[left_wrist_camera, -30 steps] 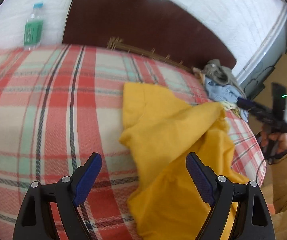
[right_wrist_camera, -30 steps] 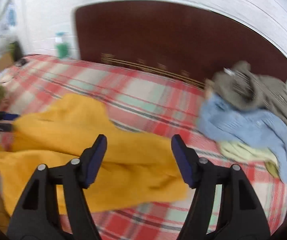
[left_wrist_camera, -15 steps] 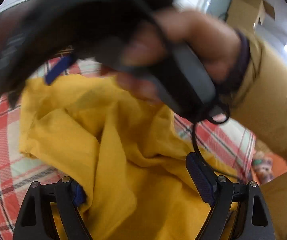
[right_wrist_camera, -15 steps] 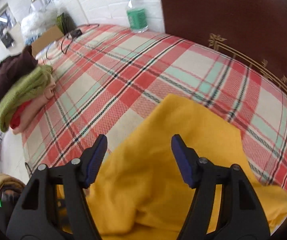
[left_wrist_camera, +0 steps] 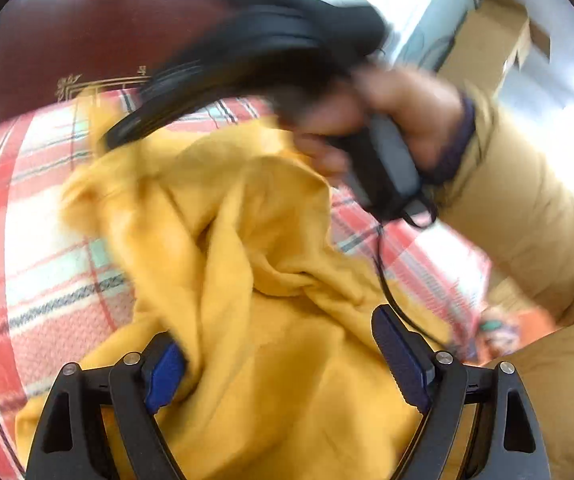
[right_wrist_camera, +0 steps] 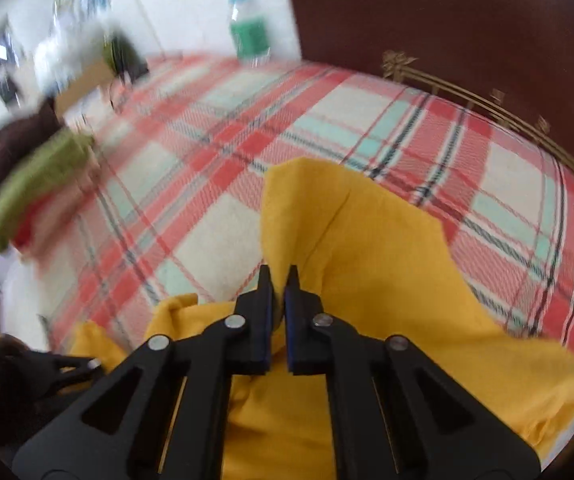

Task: Fold clothes

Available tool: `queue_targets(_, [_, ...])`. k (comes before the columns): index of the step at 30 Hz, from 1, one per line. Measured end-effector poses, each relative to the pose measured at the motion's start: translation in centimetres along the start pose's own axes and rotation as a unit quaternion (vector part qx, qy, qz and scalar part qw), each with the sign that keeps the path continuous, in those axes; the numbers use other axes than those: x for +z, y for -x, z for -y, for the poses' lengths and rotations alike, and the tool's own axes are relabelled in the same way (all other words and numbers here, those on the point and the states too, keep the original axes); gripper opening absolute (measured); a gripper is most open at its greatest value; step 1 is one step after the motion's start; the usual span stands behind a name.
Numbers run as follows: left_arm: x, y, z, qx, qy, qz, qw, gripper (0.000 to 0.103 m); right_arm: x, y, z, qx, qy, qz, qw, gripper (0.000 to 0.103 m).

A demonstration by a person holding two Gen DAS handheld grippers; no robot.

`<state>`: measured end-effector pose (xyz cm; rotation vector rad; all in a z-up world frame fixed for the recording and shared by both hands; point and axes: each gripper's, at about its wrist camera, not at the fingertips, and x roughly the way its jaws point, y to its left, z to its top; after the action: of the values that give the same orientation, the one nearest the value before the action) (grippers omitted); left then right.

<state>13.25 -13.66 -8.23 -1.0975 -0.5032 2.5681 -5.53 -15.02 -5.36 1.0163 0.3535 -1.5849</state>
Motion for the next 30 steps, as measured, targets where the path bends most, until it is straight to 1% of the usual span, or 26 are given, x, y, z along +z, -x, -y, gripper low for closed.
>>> queue_targets(1, [0.1, 0.5, -0.2, -0.001, 0.008, 0.008, 0.9999, 0.088, -0.7, 1.2, 0.8, 0.008, -0.018, 0.011, 1.000, 0.006])
queue_targets(4, [0.3, 1.7, -1.2, 0.011, 0.019, 0.019, 0.9996, 0.088, -3.6, 3.0, 3.0, 0.000, -0.057, 0.014, 0.998, 0.006])
queue_targets(5, [0.3, 2.1, -1.6, 0.012, 0.022, 0.020, 0.9995, 0.088, -4.5, 3.3, 3.5, -0.005, -0.065, 0.008, 0.998, 0.006])
queue_targets(6, [0.3, 2.1, -1.8, 0.013, 0.025, 0.019, 0.9994, 0.088, -5.5, 3.1, 3.7, -0.015, -0.066, -0.008, 0.998, 0.006])
queue_targets(8, [0.7, 1.7, -1.9, 0.017, 0.030, 0.017, 0.9993, 0.088, -6.7, 3.0, 3.9, -0.027, -0.067, -0.025, 0.997, 0.006])
queue_targets(10, [1.2, 1.3, -2.1, 0.016, 0.031, 0.016, 0.9993, 0.088, -7.4, 3.1, 3.9, -0.039, -0.068, -0.036, 0.996, 0.010])
queue_targets(11, [1.3, 1.4, -2.2, 0.015, 0.034, 0.016, 0.9992, 0.088, -7.4, 3.5, 3.7, -0.051, -0.063, -0.035, 0.996, 0.015])
queue_targets(13, [1.5, 1.3, -2.6, 0.013, 0.037, 0.013, 0.9991, 0.088, -7.0, 4.9, 2.9, -0.072, -0.045, -0.024, 0.996, 0.032])
queue_targets(14, [2.0, 1.2, -3.2, 0.013, 0.039, 0.010, 0.9991, 0.088, -6.7, 5.7, 2.4, -0.083, -0.034, -0.014, 0.996, 0.053])
queue_targets(15, [2.3, 0.8, -3.4, 0.011, 0.040, 0.007, 0.9991, 0.088, -6.3, 6.7, 1.7, -0.091, -0.019, 0.003, 0.996, 0.062])
queue_targets(17, [2.6, 0.1, -3.4, 0.005, 0.038, 0.001, 0.9993, 0.088, -5.2, 8.5, 0.0, -0.094, 0.013, 0.032, 0.995, 0.062])
queue_targets(19, [2.5, -0.4, -3.1, 0.000, 0.033, -0.002, 0.9994, 0.088, -4.1, 8.7, -2.0, -0.072, 0.054, 0.038, 0.995, 0.062])
queue_targets(20, [2.5, -0.6, -2.9, -0.005, 0.032, -0.004, 0.9995, 0.088, -3.7, 8.2, -2.9, -0.067, 0.074, 0.031, 0.995, 0.062])
queue_targets(22, [2.3, -0.7, -2.6, -0.006, 0.031, -0.006, 0.9995, 0.088, -3.4, 6.0, -4.4, -0.072, 0.112, -0.008, 0.991, 0.063])
queue_targets(25, [2.0, -0.5, -2.6, -0.006, 0.032, -0.007, 0.9995, 0.088, -3.9, 1.9, -4.6, -0.099, 0.139, -0.072, 0.983, 0.063])
queue_targets(26, [1.8, -0.3, -2.7, -0.005, 0.033, -0.006, 0.9994, 0.088, -4.2, 1.0, -4.0, -0.101, 0.132, -0.086, 0.982, 0.056])
queue_targets(27, [1.7, -0.1, -2.8, -0.004, 0.034, -0.006, 0.9994, 0.088, -4.2, 0.6, -3.2, -0.097, 0.117, -0.090, 0.984, 0.033])
queue_targets(28, [1.6, 0.1, -2.8, -0.003, 0.035, -0.004, 0.9994, 0.088, -4.0, 0.6, -2.5, -0.088, 0.097, -0.084, 0.988, 0.025])
queue_targets(29, [1.5, 0.3, -3.0, -0.003, 0.036, -0.003, 0.9993, 0.088, -3.6, 1.0, -2.0, -0.082, 0.080, -0.072, 0.991, 0.013])
queue_targets(30, [1.6, 0.7, -3.0, -0.002, 0.036, 0.001, 0.9993, 0.088, -2.9, 1.6, -1.8, -0.079, 0.068, -0.052, 0.993, 0.011])
